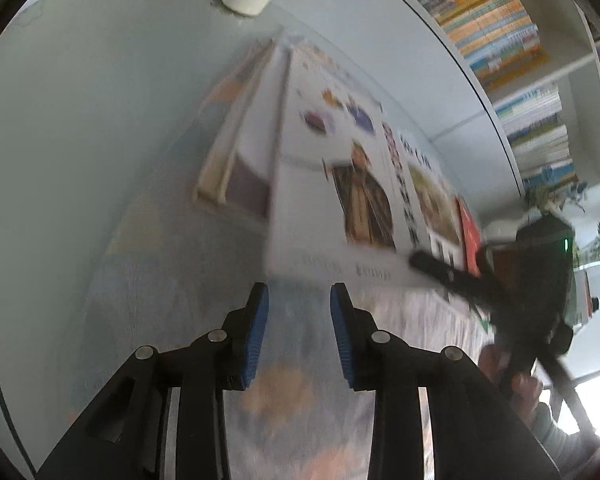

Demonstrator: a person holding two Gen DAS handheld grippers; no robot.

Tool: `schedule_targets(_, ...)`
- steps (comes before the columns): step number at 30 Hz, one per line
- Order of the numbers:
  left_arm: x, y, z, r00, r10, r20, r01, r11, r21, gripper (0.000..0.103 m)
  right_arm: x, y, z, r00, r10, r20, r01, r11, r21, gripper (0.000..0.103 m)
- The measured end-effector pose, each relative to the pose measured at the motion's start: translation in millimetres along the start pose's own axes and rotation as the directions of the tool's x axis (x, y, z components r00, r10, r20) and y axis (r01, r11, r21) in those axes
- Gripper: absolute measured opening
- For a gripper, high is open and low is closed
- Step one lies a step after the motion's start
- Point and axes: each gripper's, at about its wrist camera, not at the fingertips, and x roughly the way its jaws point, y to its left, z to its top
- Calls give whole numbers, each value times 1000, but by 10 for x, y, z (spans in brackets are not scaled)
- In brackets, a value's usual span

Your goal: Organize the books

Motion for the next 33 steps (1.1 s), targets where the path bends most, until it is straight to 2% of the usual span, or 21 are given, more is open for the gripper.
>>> schedule_targets(4, -32, -4, -183, 999, -29, -32, 29, 999, -22, 29, 22, 216, -17, 998, -59, 35, 61, 997, -48, 28)
schedule_targets(8, -56, -127, -284, 998, -39, -47, 39, 999, 9, 29, 85, 310, 27, 995, -100, 30, 101, 994, -45, 28)
schedule_targets(14, 16, -420, -348, 996, -39, -83, 46, 995, 89, 29, 128, 314, -3, 994, -106, 20, 107, 992, -60, 31)
schedule_targets(18, 126, -708, -430, 992, 20, -125, 7, 978, 206, 29, -55, 133, -105, 996, -85, 3, 85, 996, -13, 31)
schedule_targets(20, 224, -842, -474, 987, 34, -158, 8, 966, 259, 29, -316, -139, -251, 997, -81, 14, 80, 996, 48, 31)
schedule_targets(24, 516, -1300, -529, 972, 36, -234, 57, 924, 378, 29, -958, -748, -712, 991, -117, 73, 101, 977, 190, 35)
schedule_targets(26, 672, -1559, -525, 962, 27, -271, 96, 897, 431, 34, -1322, -1038, -984, 979, -160, 127, 123, 957, 261, 46)
schedule_targets(27, 764, -1723, -522, 959, 33, -280, 106, 879, 465, 40, -1478, -1152, -1104, 970, -188, 154, 136, 945, 298, 55)
schedule_targets(29, 945, -2004, -533, 957, 66, -283, 99, 842, 531, 66, -1830, -1405, -1351, 947, -228, 226, 129, 915, 383, 57)
schedule_targets(31, 1131, -2271, -501, 956, 58, -289, 124, 811, 572, 69, -2106, -1611, -1511, 927, -260, 271, 116, 885, 452, 57)
schedule_targets(33, 1349, -2491, -417, 950, 76, -304, 124, 800, 587, 69, -2336, -1811, -1584, 903, -305, 301, 124, 858, 498, 57)
